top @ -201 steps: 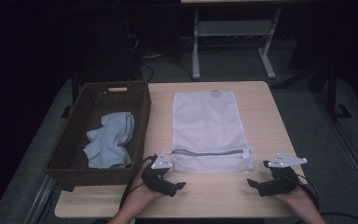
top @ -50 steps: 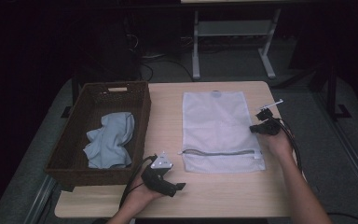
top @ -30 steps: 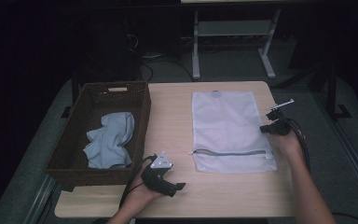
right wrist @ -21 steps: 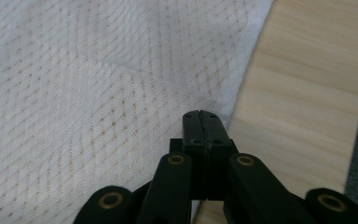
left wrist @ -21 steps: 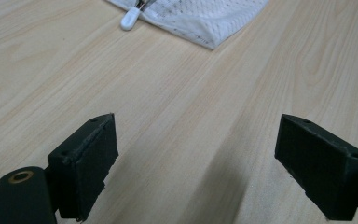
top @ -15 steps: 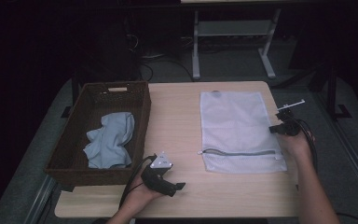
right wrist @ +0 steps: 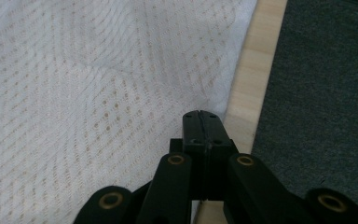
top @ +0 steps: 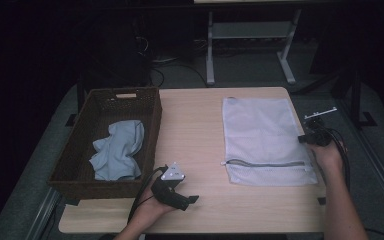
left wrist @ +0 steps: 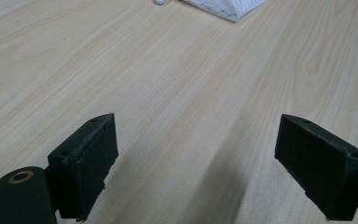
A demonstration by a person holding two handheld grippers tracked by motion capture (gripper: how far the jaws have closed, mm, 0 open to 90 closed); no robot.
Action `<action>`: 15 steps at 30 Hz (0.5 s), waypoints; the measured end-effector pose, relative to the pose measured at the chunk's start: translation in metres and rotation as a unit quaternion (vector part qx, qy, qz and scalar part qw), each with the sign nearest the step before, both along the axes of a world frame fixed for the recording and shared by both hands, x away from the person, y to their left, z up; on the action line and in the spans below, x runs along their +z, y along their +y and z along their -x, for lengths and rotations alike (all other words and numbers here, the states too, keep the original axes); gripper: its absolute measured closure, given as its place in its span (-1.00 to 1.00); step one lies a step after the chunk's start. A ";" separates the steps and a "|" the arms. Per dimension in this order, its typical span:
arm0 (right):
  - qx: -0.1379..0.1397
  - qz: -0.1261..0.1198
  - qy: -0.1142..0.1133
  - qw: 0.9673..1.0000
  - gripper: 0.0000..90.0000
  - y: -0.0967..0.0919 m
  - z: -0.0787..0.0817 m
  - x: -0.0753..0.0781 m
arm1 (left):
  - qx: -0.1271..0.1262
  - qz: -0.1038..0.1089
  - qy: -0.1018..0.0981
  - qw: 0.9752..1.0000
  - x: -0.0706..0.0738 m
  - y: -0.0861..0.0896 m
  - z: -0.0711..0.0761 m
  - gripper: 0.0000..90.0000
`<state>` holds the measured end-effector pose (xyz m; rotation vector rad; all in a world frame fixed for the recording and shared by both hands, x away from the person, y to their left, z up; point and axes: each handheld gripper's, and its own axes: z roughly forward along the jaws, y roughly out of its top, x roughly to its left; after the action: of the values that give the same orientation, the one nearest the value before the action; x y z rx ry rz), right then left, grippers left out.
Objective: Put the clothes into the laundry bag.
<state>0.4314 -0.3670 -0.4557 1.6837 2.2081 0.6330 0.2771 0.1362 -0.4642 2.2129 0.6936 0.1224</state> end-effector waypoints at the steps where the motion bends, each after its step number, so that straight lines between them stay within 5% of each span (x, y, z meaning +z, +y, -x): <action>1: 0.000 0.000 0.000 1.000 0.99 0.000 0.000 0.000 | 0.000 0.000 0.000 1.000 0.000 0.000 0.000 -0.72; 4: -0.011 -0.016 -0.006 1.000 0.99 -0.007 0.002 -0.002 | -0.002 -0.002 -0.001 1.000 0.000 0.000 0.000 -0.72; 15: -0.030 -0.005 -0.008 0.999 0.99 -0.022 0.004 -0.001 | -0.002 -0.001 0.001 1.000 0.000 0.000 0.000 -0.72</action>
<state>0.4270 -0.3888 -0.4570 1.7374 2.1374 0.6419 0.2771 0.1358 -0.4643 2.2164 0.6910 0.1206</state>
